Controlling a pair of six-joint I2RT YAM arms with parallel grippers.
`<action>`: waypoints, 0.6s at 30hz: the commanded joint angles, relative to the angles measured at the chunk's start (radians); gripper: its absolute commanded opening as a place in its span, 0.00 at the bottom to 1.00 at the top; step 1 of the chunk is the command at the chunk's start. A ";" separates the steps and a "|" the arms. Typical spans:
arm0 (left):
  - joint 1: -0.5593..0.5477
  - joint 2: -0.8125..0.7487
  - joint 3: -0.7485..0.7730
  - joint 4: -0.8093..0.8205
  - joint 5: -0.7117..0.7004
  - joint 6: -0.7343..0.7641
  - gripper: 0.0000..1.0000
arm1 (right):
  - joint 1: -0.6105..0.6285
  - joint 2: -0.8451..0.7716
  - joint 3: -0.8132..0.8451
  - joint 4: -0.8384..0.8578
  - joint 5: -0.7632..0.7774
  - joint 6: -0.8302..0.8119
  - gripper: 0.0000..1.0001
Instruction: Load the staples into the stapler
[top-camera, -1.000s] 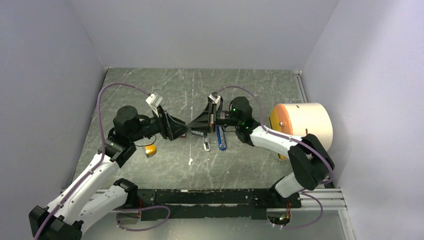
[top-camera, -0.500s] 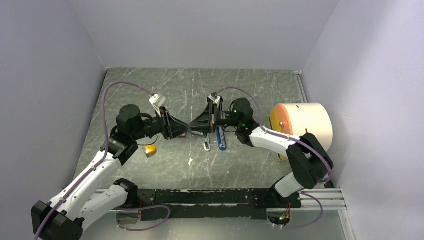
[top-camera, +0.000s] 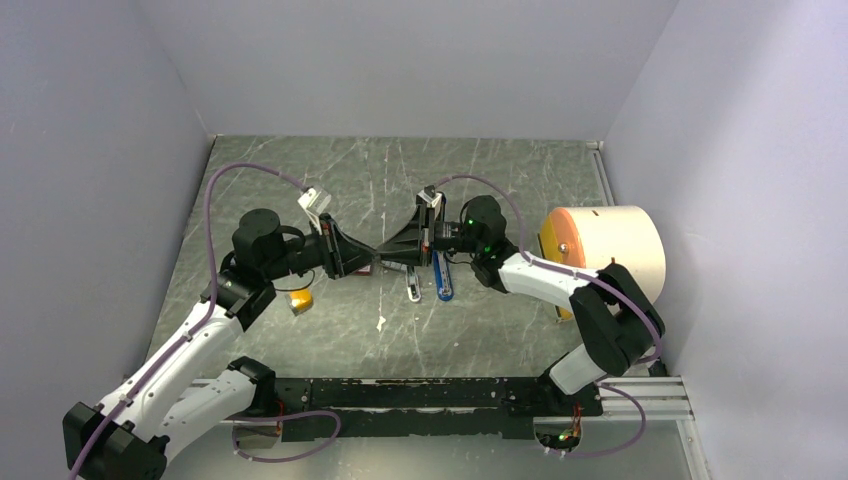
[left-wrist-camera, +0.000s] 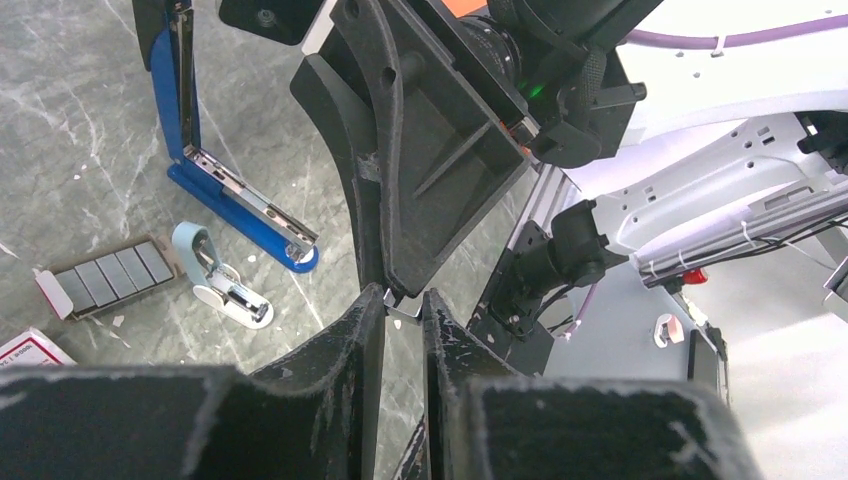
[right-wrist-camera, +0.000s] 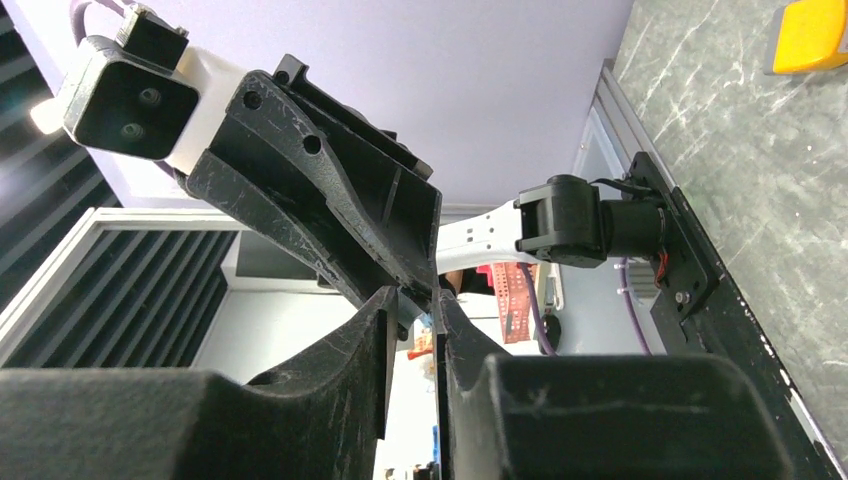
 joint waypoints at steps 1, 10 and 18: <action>-0.001 -0.002 0.016 0.005 0.016 0.011 0.17 | 0.004 0.011 0.003 0.001 -0.003 -0.016 0.26; -0.001 0.032 0.078 -0.229 -0.157 0.082 0.17 | -0.015 -0.015 -0.008 -0.169 0.060 -0.126 0.49; -0.020 0.198 0.203 -0.647 -0.532 0.144 0.18 | -0.071 -0.185 -0.034 -0.591 0.358 -0.369 0.52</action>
